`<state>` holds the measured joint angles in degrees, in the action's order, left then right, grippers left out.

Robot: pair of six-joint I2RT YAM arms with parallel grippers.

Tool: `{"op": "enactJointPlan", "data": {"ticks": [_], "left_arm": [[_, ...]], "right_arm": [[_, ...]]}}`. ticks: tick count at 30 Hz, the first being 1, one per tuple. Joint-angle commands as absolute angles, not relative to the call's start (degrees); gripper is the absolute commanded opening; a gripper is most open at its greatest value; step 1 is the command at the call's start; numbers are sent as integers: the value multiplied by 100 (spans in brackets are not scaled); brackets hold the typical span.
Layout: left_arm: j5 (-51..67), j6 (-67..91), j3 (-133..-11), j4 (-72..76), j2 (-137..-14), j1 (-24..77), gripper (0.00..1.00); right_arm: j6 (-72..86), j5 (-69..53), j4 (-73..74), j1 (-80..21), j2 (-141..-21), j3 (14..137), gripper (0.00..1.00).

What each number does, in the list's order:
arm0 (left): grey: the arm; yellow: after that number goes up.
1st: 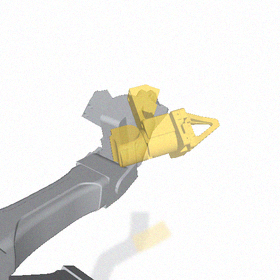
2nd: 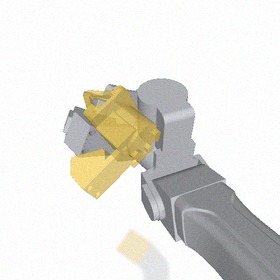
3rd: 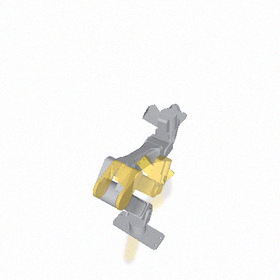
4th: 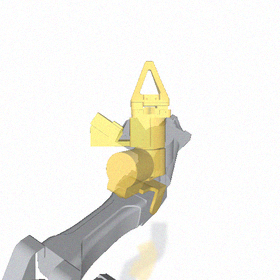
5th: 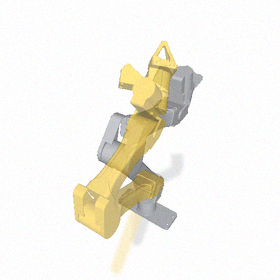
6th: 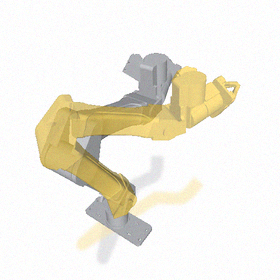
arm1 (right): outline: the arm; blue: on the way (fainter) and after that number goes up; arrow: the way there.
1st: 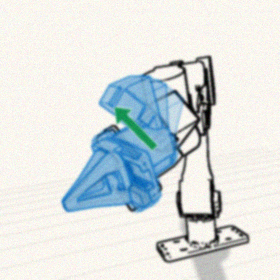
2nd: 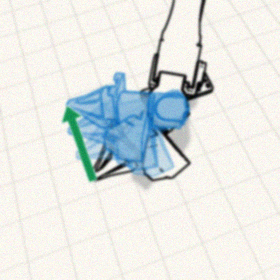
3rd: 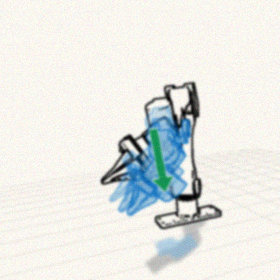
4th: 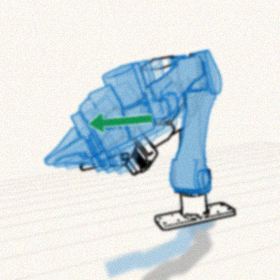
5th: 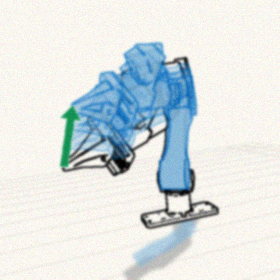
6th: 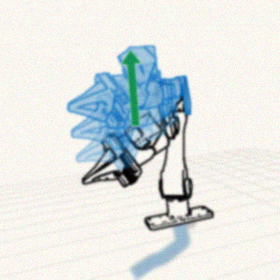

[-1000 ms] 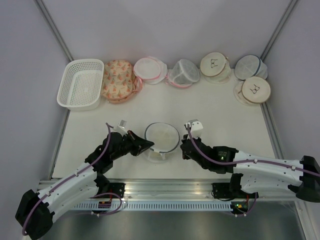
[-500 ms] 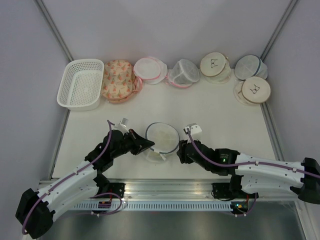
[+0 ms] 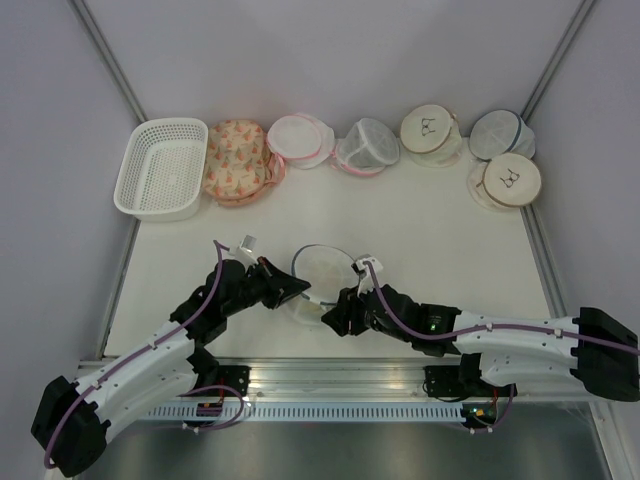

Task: Unzip the laundry bag and remove the bra

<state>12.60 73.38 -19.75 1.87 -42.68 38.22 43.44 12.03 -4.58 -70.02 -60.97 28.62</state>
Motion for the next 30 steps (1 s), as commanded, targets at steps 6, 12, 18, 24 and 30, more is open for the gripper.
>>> {"op": "enactJointPlan", "data": {"ticks": [6,12,18,24,30], "left_arm": [[1485,7699,-1899,685,-4324,3797,2],[1529,7752,-1846,738,-4272,3806,2],[1573,7743,-1767,712,-4184,3806,2],[1521,7699,-1652,519,-4034,3806,2],[1397,7603,-1652,369,-3929,3797,2]], "right_arm": [[4272,1880,-1380,-7031,-6459,3067,51],[4175,2496,-1450,-7031,-6618,3138,33],[4122,2803,-1117,-7031,-6242,3094,0],[4139,3093,542,-7031,-5775,3331,0],[4262,3515,2546,-7031,-5607,3787,0]]}}
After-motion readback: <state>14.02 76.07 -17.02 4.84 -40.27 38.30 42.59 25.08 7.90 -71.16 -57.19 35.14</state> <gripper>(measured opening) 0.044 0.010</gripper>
